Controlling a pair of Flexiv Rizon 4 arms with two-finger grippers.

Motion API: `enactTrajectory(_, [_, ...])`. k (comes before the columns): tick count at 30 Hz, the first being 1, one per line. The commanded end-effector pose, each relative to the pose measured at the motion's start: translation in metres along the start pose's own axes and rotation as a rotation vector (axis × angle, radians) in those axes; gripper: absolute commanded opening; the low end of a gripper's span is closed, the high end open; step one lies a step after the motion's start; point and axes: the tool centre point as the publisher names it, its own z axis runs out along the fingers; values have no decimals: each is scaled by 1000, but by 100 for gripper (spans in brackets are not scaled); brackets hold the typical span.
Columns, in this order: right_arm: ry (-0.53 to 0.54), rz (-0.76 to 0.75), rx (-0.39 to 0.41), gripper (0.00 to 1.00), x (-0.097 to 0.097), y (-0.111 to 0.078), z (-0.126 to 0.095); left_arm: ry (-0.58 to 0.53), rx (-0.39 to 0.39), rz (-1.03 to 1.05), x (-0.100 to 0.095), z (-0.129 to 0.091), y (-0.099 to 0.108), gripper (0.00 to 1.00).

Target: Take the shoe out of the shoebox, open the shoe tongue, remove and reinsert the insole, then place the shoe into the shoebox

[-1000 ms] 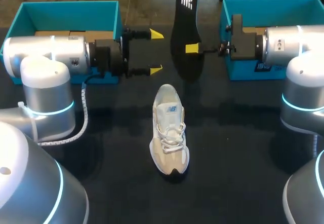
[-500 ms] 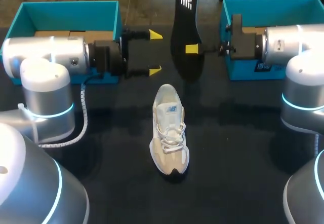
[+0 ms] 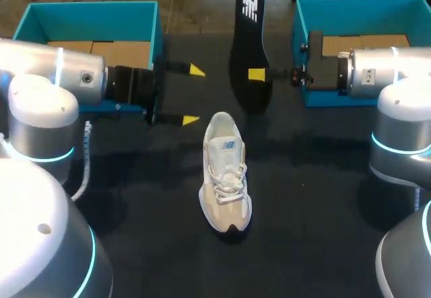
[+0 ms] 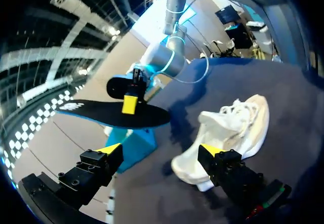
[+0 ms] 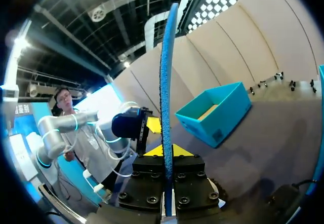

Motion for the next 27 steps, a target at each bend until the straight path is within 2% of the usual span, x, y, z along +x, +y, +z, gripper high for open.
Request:
enactTrajectory(1, [11, -10, -4, 0, -5, -1, 6, 223, -104, -135, 14, -17, -3, 100])
enactTrajectory(9, [29, -20, -9, 0, -7, -5, 11, 308, -166, -196, 34, -15, 6, 100])
enactTrajectory(18, [81, -72, -6, 0, -10, -18, 23, 322, -197, -262, 59, -4, 25, 100])
enactTrajectory(27, [85, -64, 0, 0, -11, -20, 26, 337, -245, -313, 78, 0, 42, 100])
